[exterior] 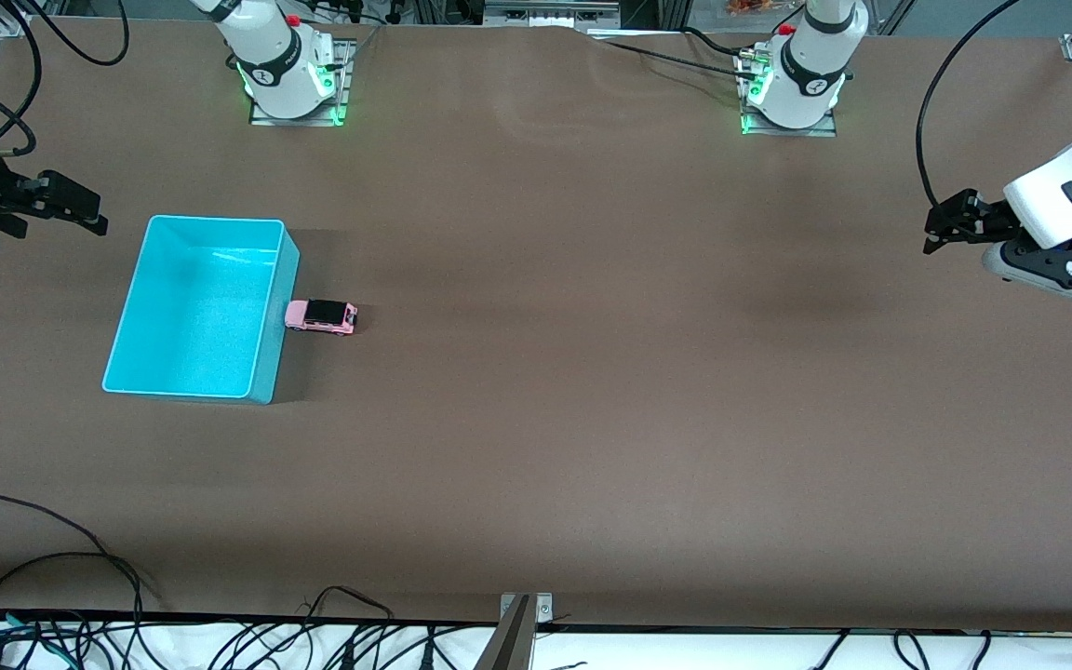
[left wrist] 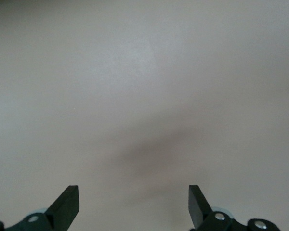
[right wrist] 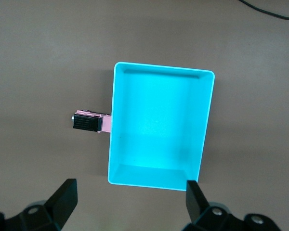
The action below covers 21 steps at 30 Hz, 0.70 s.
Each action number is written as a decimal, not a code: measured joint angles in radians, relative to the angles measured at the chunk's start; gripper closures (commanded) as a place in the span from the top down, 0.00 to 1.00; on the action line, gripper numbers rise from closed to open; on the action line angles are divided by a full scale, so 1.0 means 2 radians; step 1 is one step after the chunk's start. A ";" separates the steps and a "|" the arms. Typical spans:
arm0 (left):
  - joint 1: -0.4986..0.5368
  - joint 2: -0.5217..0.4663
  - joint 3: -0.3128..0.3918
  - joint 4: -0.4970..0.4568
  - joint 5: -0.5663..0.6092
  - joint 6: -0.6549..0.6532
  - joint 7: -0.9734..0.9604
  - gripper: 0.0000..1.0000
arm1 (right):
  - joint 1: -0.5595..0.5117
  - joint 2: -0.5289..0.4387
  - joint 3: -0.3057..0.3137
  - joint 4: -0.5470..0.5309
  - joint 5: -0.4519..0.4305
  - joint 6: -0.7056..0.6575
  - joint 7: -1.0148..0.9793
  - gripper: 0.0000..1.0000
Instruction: Wind and store pink jeep toy
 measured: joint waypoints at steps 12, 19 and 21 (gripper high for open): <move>-0.019 -0.030 0.015 -0.008 0.000 0.007 -0.034 1.00 | 0.019 0.029 0.005 -0.002 0.000 0.002 -0.081 1.00; -0.042 -0.043 0.022 -0.012 0.000 0.007 -0.089 1.00 | 0.045 0.058 0.006 -0.002 0.000 0.010 -0.197 1.00; -0.047 -0.045 0.023 -0.013 0.000 0.007 -0.105 1.00 | 0.053 0.066 0.006 -0.002 0.000 0.011 -0.232 1.00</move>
